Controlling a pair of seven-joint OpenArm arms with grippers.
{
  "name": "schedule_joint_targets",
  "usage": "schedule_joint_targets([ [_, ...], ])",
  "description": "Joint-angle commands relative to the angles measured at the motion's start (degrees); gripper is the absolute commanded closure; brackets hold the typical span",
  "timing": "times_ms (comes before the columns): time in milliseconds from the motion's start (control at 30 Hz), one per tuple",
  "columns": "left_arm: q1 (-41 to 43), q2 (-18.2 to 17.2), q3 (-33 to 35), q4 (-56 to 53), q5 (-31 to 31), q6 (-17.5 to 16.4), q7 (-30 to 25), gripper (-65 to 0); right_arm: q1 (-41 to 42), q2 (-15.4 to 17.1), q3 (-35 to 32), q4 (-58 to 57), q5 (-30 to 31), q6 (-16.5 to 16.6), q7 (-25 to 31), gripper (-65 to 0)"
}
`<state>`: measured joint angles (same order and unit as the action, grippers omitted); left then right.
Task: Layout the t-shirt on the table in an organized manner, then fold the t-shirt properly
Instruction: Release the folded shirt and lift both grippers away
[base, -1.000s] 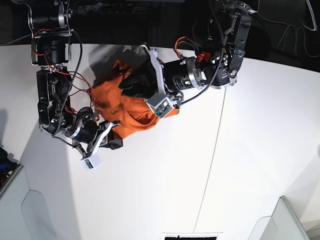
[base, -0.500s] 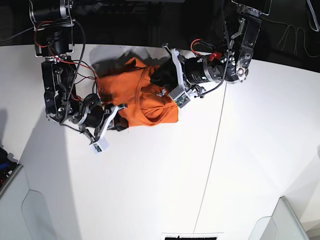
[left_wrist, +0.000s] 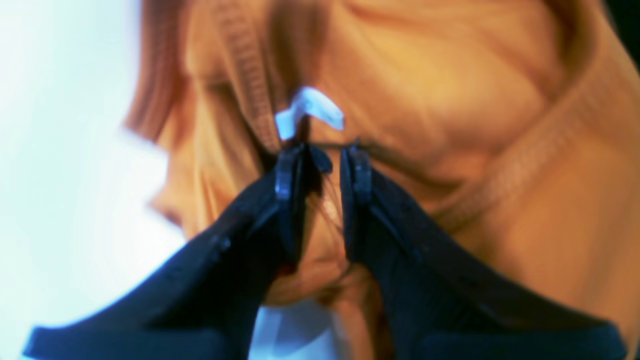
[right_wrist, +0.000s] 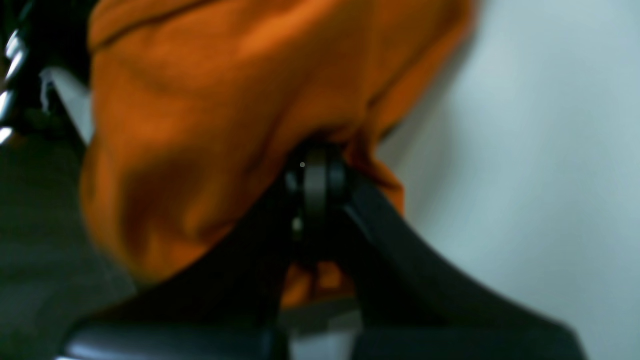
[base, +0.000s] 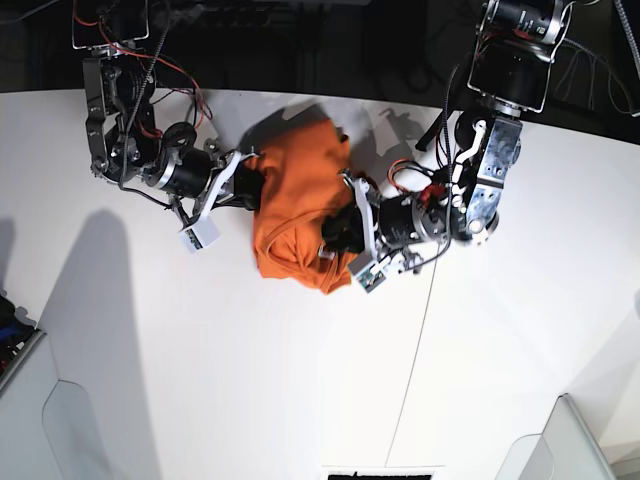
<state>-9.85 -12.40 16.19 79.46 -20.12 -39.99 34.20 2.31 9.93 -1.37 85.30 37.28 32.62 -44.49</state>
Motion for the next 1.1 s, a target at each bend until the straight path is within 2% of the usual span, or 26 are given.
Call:
schedule_joint_targets([
  [0,-2.7,-0.1,1.0,-0.5,-0.4,0.0,-1.2,-13.5,0.2,-0.5,0.1,2.1,1.7,0.9,0.9,0.0],
  [100,-5.8,0.0,3.8,-2.0,-0.3,0.0,-1.4,-13.5,-1.3,-1.9,0.1,3.9,0.9,0.9,1.0,0.0],
  [267,-7.8,-0.6,2.8,-1.6,-0.7,0.0,1.4,-13.5,-0.6,-2.2,1.2,4.3,-1.4,0.8,1.0,0.0],
  [367,-7.6,-2.3,0.8,1.7,-6.2,0.0,5.9,-13.5,-0.6,-2.2,3.8,5.5,-1.5,0.8,0.8,0.0],
  [467,-6.1,-5.3,-0.4,8.7,-12.0,0.0,8.5,-13.5,-0.6,-2.2,7.2,7.1,-1.0,0.8,-0.6,0.0],
  [567,-4.3,-8.6,-0.5,15.2,-15.2,0.0,11.1,-13.5,-0.6,-2.1,9.7,8.5,1.0,0.8,-2.5,0.0],
  [667,-0.9,-11.4,-0.5,19.7,-17.9,0.0,12.4,-13.5,-0.8,-1.1,10.8,9.2,2.0,0.8,-3.7,0.0],
  [800,6.8,-13.5,-3.8,24.2,-18.0,0.0,13.2,-13.5,-2.5,2.6,11.0,10.2,4.2,0.8,-5.6,0.0],
  [933,16.3,-14.0,-12.4,26.2,-18.8,0.0,14.1,-13.5,-6.3,5.8,11.0,12.6,4.8,0.8,-5.9,0.0],
  [1067,25.7,-14.4,-22.0,29.7,-24.2,0.0,16.8,-13.5,-11.6,7.6,11.0,15.3,5.4,0.8,-6.5,0.0],
])
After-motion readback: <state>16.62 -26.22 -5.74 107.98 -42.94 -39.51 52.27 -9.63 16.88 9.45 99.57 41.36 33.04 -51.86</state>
